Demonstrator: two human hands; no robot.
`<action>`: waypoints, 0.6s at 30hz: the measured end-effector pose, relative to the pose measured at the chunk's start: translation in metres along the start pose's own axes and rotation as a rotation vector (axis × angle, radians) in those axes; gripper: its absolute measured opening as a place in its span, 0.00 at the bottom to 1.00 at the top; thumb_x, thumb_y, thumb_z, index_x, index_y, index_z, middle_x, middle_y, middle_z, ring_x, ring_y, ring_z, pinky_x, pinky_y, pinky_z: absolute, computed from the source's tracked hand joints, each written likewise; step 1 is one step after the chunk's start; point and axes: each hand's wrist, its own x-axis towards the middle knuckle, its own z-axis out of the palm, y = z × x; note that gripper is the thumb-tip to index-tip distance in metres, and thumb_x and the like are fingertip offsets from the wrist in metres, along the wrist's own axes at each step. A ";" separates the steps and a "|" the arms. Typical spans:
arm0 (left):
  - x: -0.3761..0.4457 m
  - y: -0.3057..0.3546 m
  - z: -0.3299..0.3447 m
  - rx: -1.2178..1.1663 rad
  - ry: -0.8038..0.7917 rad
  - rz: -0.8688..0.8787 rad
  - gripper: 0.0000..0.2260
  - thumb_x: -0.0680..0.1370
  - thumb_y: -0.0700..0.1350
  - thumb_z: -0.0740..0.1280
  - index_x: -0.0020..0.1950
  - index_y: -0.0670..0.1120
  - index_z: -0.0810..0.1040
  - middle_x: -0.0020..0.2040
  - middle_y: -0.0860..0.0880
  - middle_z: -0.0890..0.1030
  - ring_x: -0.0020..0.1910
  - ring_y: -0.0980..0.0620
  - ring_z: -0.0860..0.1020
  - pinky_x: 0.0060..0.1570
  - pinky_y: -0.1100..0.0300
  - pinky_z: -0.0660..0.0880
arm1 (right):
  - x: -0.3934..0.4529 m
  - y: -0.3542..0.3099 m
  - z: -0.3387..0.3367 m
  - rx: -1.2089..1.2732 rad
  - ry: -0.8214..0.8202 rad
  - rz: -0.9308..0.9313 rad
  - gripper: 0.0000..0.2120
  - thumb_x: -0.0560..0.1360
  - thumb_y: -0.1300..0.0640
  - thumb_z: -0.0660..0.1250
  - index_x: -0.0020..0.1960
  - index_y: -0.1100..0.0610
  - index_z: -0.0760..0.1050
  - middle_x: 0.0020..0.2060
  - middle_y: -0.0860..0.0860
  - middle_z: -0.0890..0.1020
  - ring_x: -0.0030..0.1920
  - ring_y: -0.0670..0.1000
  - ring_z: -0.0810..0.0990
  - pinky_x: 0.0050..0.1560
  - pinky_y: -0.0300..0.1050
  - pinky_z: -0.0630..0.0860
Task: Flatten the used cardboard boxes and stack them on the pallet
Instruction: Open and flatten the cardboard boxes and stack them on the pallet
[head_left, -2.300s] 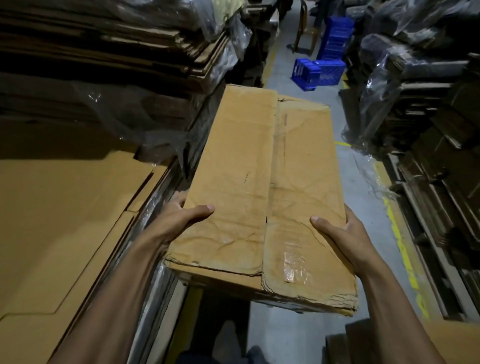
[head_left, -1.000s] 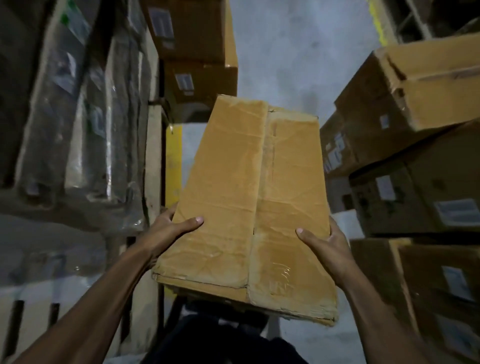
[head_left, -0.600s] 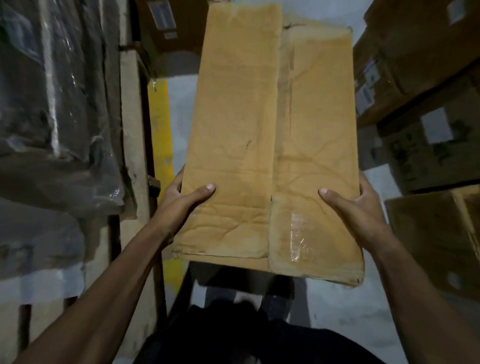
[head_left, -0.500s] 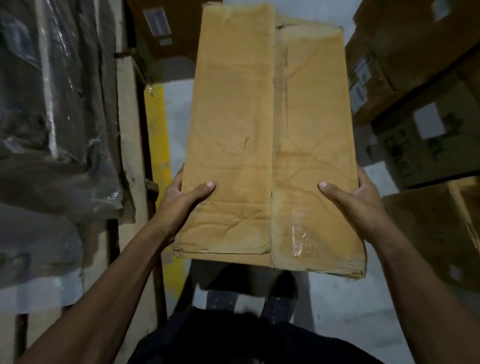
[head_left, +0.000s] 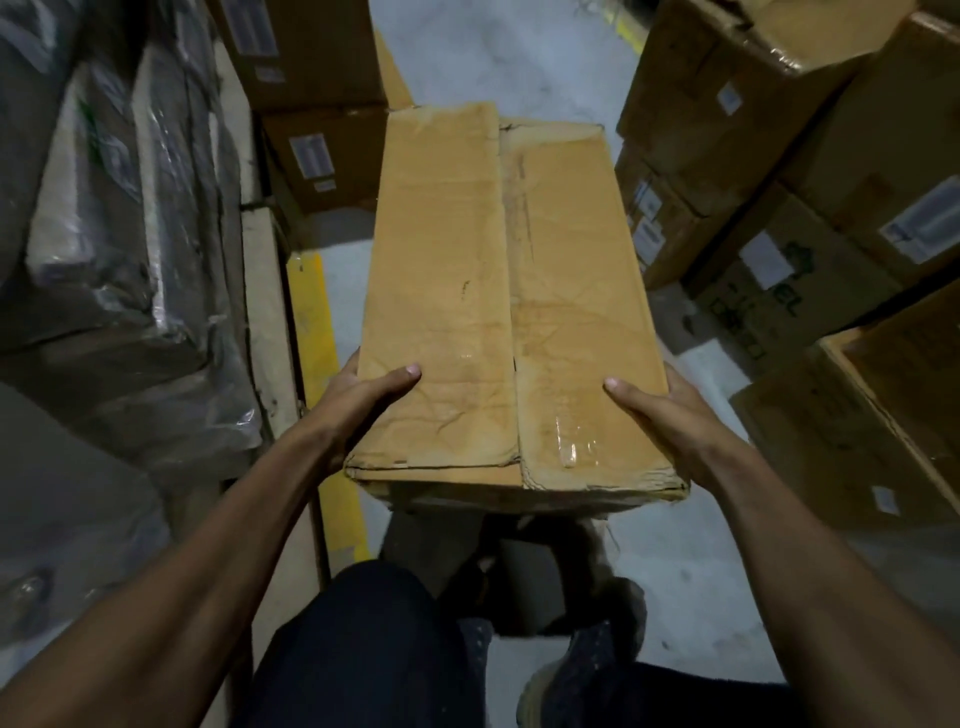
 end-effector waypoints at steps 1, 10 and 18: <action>-0.007 0.000 -0.003 0.005 0.004 0.003 0.30 0.76 0.48 0.73 0.76 0.47 0.66 0.66 0.46 0.78 0.61 0.47 0.79 0.66 0.49 0.73 | -0.011 0.002 0.003 0.005 0.018 -0.012 0.32 0.70 0.47 0.78 0.70 0.51 0.70 0.57 0.53 0.82 0.53 0.55 0.84 0.50 0.51 0.82; -0.024 -0.001 -0.001 0.081 0.038 0.062 0.20 0.78 0.47 0.71 0.67 0.51 0.70 0.52 0.55 0.81 0.46 0.62 0.82 0.39 0.71 0.76 | -0.040 0.024 0.004 0.015 0.152 -0.069 0.20 0.75 0.53 0.74 0.65 0.54 0.75 0.49 0.49 0.84 0.42 0.45 0.85 0.35 0.36 0.80; 0.019 -0.011 0.020 0.009 0.084 0.092 0.21 0.77 0.50 0.72 0.69 0.51 0.73 0.57 0.54 0.81 0.52 0.59 0.81 0.43 0.66 0.77 | 0.007 0.015 -0.013 -0.237 0.222 -0.117 0.34 0.71 0.36 0.73 0.72 0.46 0.69 0.59 0.47 0.78 0.60 0.56 0.79 0.62 0.60 0.76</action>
